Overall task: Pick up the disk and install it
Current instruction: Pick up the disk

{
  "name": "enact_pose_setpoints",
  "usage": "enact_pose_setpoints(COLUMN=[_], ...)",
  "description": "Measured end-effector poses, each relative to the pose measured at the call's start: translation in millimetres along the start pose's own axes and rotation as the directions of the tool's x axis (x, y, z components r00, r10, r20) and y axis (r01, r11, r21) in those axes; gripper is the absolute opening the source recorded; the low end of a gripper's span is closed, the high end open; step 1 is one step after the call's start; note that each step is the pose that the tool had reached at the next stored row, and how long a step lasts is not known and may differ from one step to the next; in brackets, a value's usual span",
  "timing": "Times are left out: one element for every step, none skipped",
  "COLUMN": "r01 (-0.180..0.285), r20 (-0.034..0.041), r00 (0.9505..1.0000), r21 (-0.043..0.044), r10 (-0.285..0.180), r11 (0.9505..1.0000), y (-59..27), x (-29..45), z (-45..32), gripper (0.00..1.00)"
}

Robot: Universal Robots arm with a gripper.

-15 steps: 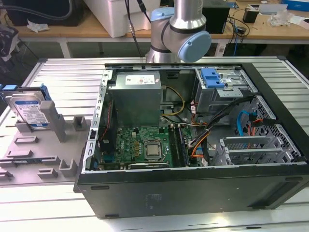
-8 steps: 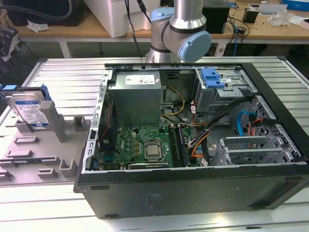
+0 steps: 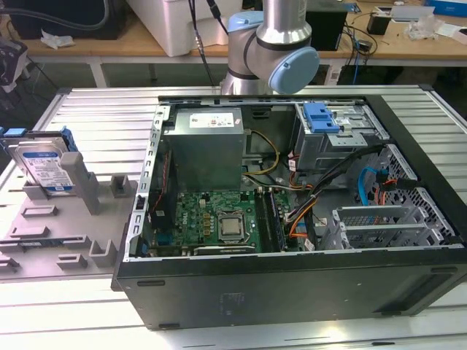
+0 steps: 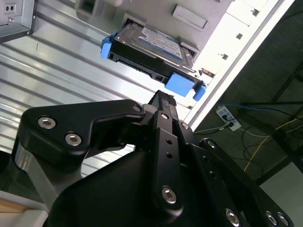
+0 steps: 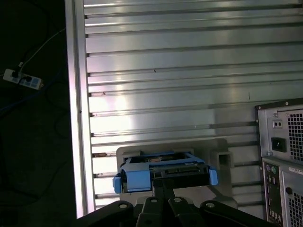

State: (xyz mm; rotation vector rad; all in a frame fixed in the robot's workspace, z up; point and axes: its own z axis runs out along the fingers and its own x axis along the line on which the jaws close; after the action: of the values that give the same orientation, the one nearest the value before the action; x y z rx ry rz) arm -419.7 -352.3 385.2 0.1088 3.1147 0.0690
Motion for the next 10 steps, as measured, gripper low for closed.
enact_pose_setpoints(r01=[0.0,0.0,0.001,0.0,0.0,0.0,-0.001,-0.001,-0.003,-0.004], r20=[-0.0001,-0.0001,-0.0007,-0.0026,-0.007,-0.0185,-0.029,-0.0399,-0.0701,-0.1124], r00=[1.0,1.0,1.0,1.0,1.0,0.9998,0.9996,0.9992,0.9975,0.9937], r21=[0.0,0.0001,0.0,0.0001,0.0004,-0.0007,-0.0015,-0.0016,0.0004,0.0036], r10=[0.0,0.0,-0.001,0.0,0.0,0.0,0.001,0.001,0.003,0.005], r11=[1.0,1.0,1.0,1.0,1.0,1.0,1.0,1.0,1.0,1.0], y=[0.0,0.0,-0.3,-0.3,-0.4,-0.5,-0.6,-0.7,-0.7,-0.7], x=[0.0,0.0,-0.3,-0.4,-0.7,-2.4,-3.7,-4.6,-5.9,-6.8], z=[0.0,0.0,0.0,0.2,0.3,0.6,0.6,0.6,0.8,0.7], gripper=[0.11,0.11,0.11,0.11,0.11,0.11,0.11,0.11,0.11,0.11])
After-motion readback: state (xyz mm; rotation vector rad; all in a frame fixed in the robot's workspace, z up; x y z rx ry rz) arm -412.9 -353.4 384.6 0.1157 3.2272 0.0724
